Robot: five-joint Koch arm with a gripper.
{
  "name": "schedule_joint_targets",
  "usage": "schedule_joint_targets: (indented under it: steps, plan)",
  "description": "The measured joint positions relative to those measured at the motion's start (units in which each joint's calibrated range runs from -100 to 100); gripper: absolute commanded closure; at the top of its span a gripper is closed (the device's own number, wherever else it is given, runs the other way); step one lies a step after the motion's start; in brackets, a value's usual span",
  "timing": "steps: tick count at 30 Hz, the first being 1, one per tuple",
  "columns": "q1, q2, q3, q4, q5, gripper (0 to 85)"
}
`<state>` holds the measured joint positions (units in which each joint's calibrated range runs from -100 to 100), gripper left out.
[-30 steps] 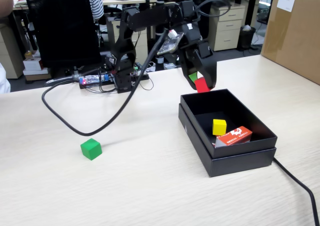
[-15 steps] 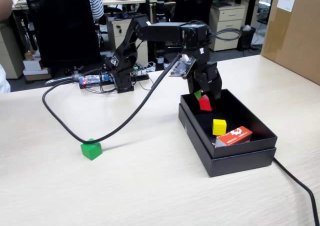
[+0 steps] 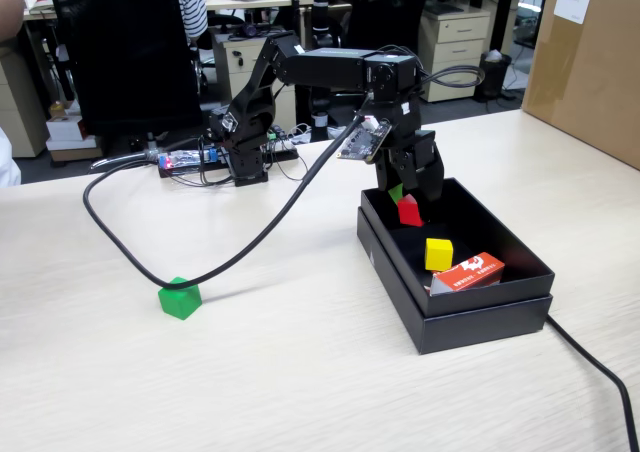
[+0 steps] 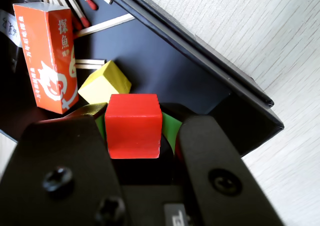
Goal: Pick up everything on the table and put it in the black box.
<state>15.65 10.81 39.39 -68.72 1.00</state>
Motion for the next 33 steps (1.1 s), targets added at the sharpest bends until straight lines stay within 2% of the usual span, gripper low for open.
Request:
schedule_joint_targets:
  steps: [3,8,15,20,26,33]
  plan:
    - [0.0,0.0,0.0,0.0,0.0,59.7]
    - [0.0,0.0,0.0,0.0,0.0,46.3]
    - [0.0,-2.5,0.0,0.0,0.0,43.8]
    - [-0.6,-14.0,-0.1,0.0,-0.1,42.6]
    - [-4.2,-31.7,-7.1,0.0,-1.5,39.0]
    - [-12.2,-43.9,-21.3,0.0,-4.9,38.4]
